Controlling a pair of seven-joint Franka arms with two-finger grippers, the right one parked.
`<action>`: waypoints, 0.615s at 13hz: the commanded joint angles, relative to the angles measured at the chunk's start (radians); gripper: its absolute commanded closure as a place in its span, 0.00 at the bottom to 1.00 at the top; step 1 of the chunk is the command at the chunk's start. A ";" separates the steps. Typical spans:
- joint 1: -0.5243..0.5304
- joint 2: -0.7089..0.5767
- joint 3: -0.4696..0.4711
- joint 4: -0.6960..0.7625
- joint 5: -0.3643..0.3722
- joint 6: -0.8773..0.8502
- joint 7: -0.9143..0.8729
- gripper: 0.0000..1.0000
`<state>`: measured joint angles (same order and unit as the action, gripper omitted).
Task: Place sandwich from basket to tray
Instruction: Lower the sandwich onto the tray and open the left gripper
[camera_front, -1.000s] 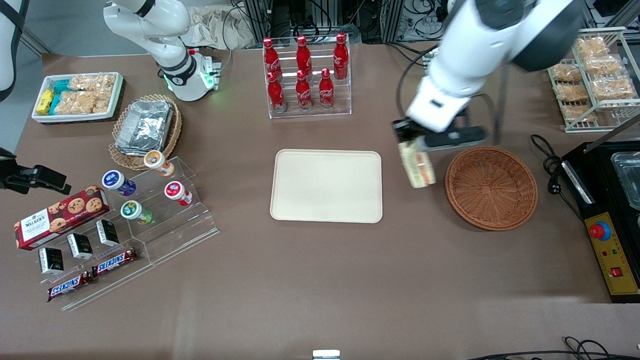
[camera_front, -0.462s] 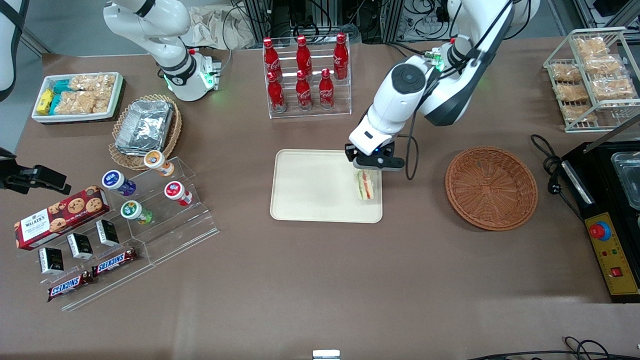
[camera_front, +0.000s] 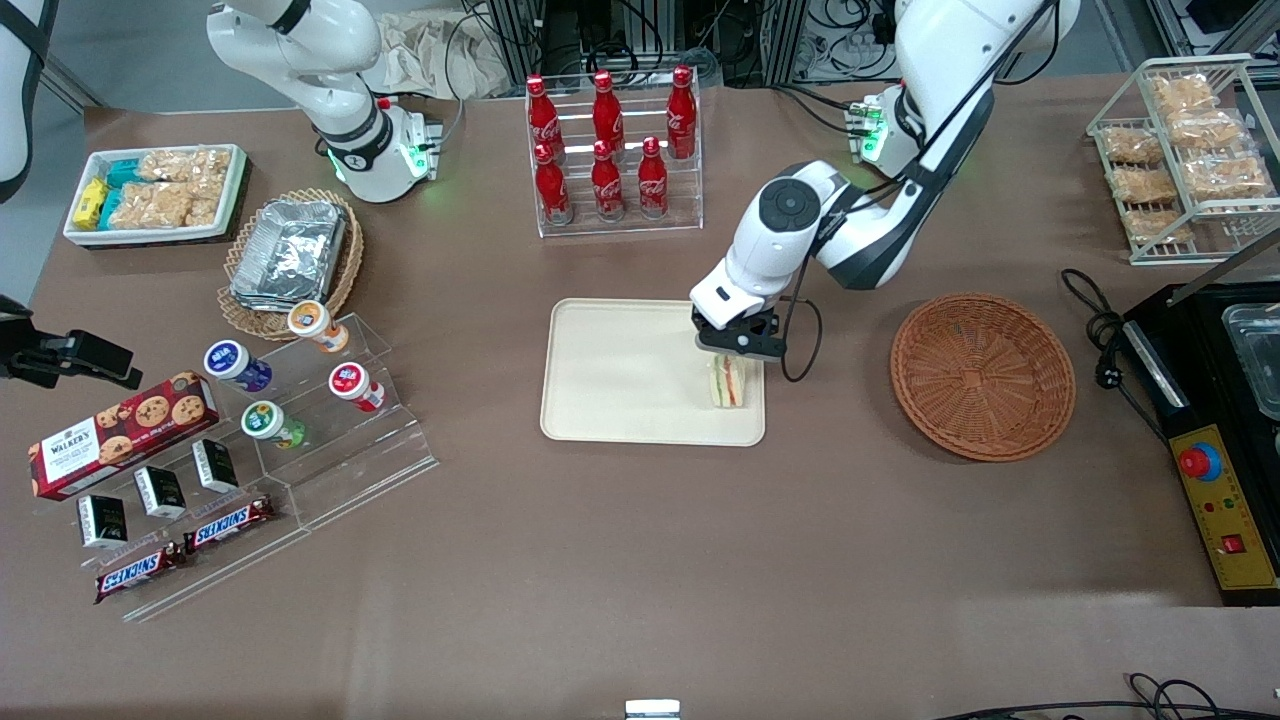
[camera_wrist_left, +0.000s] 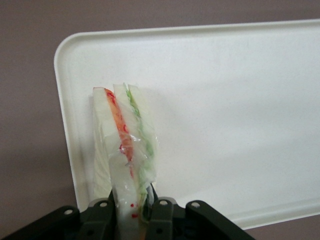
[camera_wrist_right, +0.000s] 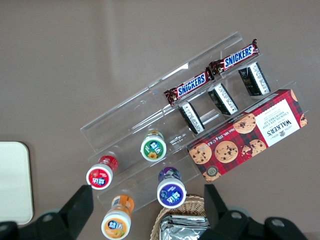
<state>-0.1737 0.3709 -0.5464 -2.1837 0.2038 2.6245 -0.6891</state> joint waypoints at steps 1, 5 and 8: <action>0.002 0.039 0.002 0.013 0.060 0.019 -0.006 0.95; 0.008 0.056 0.003 0.016 0.112 0.019 -0.006 0.00; 0.011 0.043 0.003 0.034 0.112 0.006 -0.077 0.00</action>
<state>-0.1677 0.4153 -0.5418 -2.1711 0.2867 2.6335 -0.7041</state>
